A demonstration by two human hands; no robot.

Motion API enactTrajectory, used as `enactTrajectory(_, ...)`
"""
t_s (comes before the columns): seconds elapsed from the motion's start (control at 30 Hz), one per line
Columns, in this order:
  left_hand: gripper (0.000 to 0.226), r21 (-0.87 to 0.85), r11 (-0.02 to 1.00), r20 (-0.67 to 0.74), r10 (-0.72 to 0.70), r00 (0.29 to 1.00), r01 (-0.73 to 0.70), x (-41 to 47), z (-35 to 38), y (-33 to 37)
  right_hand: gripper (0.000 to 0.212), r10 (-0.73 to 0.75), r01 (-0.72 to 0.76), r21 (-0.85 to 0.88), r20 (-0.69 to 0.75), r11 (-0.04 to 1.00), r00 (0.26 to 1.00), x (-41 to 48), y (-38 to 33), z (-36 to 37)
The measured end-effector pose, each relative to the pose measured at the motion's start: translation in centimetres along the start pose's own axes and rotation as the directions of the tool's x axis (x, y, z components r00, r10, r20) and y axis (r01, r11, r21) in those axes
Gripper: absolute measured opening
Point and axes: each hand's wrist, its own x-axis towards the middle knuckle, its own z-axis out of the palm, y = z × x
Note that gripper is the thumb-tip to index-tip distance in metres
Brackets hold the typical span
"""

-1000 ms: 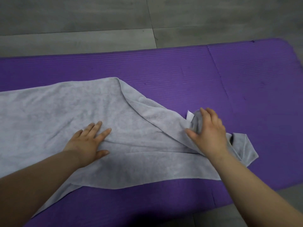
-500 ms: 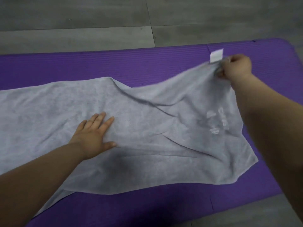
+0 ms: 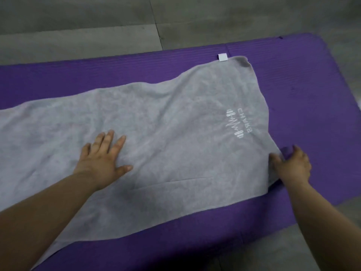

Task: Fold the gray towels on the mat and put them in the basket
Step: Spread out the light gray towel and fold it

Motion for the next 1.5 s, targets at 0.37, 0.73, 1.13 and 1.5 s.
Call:
enactTrajectory(0.37, 0.079, 0.038, 0.998, -0.038, 0.058, 0.998, -0.057, 0.6, 0.2, 2.3, 0.025, 0.201, -0.212, 0.277, 0.068, 0.937, 0.977, 3.3, 5.3, -0.8)
enactTrajectory(0.73, 0.085, 0.007, 0.998, -0.104, 0.065, 0.993, -0.064, 0.0, 0.8, 2.8, 0.062, -0.073, 0.064, -0.059, -0.173, 0.996, 0.982, -0.9, 0.4, -0.1)
enactTrajectory(1.13, 0.057, -0.244, 0.959, -0.320, 0.061, 0.945, -0.145, 7.7, -5.8, 3.0, 0.071, -0.482, 0.604, -0.223, 0.426, 0.765, 0.766, -4.2, -10.5, 6.7)
enactTrajectory(1.5, 0.054, -0.063, 0.998, -0.208, -0.039, 0.977, 0.026, 11.8, -8.7, 1.9, 0.072, -0.380, 0.587, -0.355, 0.504, 0.727, 0.775, -3.5, -12.3, 6.6)
